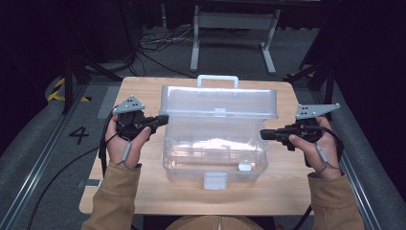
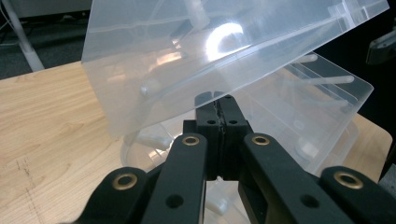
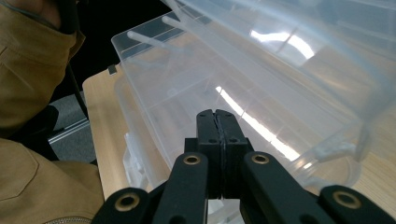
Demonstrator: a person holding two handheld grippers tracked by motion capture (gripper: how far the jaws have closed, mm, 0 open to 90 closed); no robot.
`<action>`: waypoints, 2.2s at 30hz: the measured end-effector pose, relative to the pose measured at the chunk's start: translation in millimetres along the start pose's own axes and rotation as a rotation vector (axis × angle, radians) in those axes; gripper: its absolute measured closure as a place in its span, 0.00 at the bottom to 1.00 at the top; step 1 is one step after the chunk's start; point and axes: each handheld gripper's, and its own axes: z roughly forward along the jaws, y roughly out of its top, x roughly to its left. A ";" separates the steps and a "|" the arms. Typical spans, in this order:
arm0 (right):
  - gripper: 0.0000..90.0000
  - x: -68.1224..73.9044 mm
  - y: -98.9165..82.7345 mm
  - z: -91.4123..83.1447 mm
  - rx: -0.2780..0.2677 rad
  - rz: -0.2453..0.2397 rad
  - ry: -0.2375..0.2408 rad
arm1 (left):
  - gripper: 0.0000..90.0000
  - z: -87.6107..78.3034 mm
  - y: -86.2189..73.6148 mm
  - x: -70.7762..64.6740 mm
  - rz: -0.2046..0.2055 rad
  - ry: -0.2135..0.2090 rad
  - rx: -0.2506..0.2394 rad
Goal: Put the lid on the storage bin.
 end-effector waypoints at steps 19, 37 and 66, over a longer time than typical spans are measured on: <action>1.00 -9.9 -3.2 -8.3 -0.005 0.043 -0.041 | 1.00 -1.9 -3.6 -5.1 0.016 -0.026 0.076; 1.00 -8.3 -2.4 -11.6 0.015 0.028 -0.045 | 0.99 -11.4 -11.0 -4.5 0.023 -0.043 0.157; 1.00 -2.5 -6.2 -8.3 0.147 0.020 -0.017 | 0.92 -21.6 -17.4 23.1 -0.038 0.029 0.173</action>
